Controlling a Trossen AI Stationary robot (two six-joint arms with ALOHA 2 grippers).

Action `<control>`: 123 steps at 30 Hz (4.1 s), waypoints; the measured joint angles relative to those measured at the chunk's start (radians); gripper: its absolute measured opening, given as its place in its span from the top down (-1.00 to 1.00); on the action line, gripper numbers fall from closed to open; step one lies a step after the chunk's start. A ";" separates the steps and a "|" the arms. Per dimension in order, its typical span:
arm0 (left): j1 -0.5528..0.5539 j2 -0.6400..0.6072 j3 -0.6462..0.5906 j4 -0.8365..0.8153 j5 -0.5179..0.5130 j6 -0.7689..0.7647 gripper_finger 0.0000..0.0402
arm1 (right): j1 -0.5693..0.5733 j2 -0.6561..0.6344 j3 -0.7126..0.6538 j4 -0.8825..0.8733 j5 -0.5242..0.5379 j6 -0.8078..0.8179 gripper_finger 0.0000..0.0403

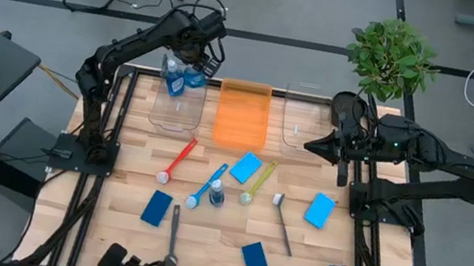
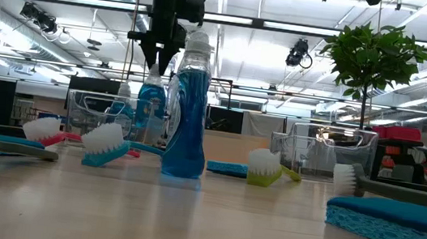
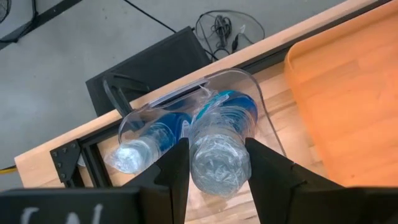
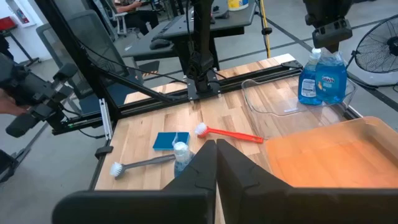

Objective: Pick & Place Kitchen Sink Supplies
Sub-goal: Put the dish soap into the left transparent bin

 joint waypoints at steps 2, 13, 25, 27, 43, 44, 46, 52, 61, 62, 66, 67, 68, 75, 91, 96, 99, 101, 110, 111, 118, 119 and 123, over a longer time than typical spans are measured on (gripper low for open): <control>0.005 0.008 0.000 0.000 0.012 0.001 0.32 | 0.000 0.000 0.000 0.000 0.000 0.000 0.95; 0.039 0.015 0.000 -0.007 0.070 0.005 0.33 | 0.000 0.000 0.000 0.000 0.000 -0.007 0.95; 0.050 0.015 0.000 -0.011 0.110 0.009 0.32 | 0.000 0.000 0.000 0.000 0.000 -0.007 0.95; 0.050 0.015 0.000 -0.011 0.113 0.009 0.31 | 0.000 0.000 0.000 0.000 0.000 -0.007 0.95; 0.059 0.015 0.000 -0.014 0.140 0.019 0.33 | 0.000 0.000 0.000 0.001 0.000 -0.007 0.95; 0.058 0.015 0.000 -0.014 0.139 0.019 0.33 | 0.000 0.000 0.000 0.001 0.000 -0.007 0.95; 0.058 0.015 0.000 -0.014 0.140 0.019 0.33 | 0.000 0.000 0.000 0.001 0.000 -0.007 0.95; 0.058 0.015 0.000 -0.014 0.141 0.031 0.33 | 0.000 0.000 0.000 0.001 0.000 -0.007 0.95; 0.058 0.015 0.000 -0.014 0.145 0.058 0.32 | 0.000 0.000 0.000 0.001 0.000 -0.007 0.95; 0.058 0.015 0.000 -0.013 0.146 0.058 0.33 | 0.000 0.000 0.000 0.001 0.000 -0.007 0.95; 0.059 0.033 0.000 -0.015 0.167 0.059 0.33 | 0.000 0.000 0.000 0.002 0.000 -0.007 0.95; 0.057 0.040 0.000 -0.015 0.167 0.059 0.33 | 0.000 0.000 0.000 0.002 0.000 -0.007 0.95; 0.057 0.046 0.000 -0.015 0.167 0.060 0.32 | 0.000 0.000 0.000 0.002 0.000 -0.007 0.95; 0.058 0.080 0.000 -0.015 0.173 0.084 0.33 | 0.000 0.000 0.000 0.004 0.000 -0.007 0.95; 0.077 0.095 0.000 0.000 0.173 0.085 0.32 | 0.000 0.000 0.000 0.005 0.000 -0.007 0.95; 0.078 0.095 0.000 0.005 0.174 0.085 0.33 | 0.000 0.000 0.000 0.005 0.000 -0.007 0.95; 0.079 0.095 0.000 0.005 0.177 0.086 0.31 | 0.000 0.000 0.000 0.007 0.000 -0.007 0.95; 0.081 0.094 0.000 0.006 0.180 0.085 0.32 | 0.000 0.000 0.000 0.007 0.000 -0.007 0.95; 0.086 0.094 0.000 0.005 0.177 0.081 0.32 | 0.000 0.000 0.000 0.008 0.000 -0.007 0.95; 0.086 0.095 0.000 0.005 0.177 0.081 0.33 | 0.000 0.000 0.000 0.008 0.000 -0.007 0.96; 0.089 0.095 0.000 0.004 0.175 0.083 0.31 | 0.000 0.000 0.000 0.009 0.000 -0.007 0.98; 0.089 0.095 0.000 0.004 0.175 0.083 0.32 | 0.000 0.000 0.000 0.009 0.000 -0.007 0.98; 0.089 0.095 0.000 0.005 0.174 0.084 0.33 | 0.000 0.000 0.000 0.009 0.000 -0.006 0.98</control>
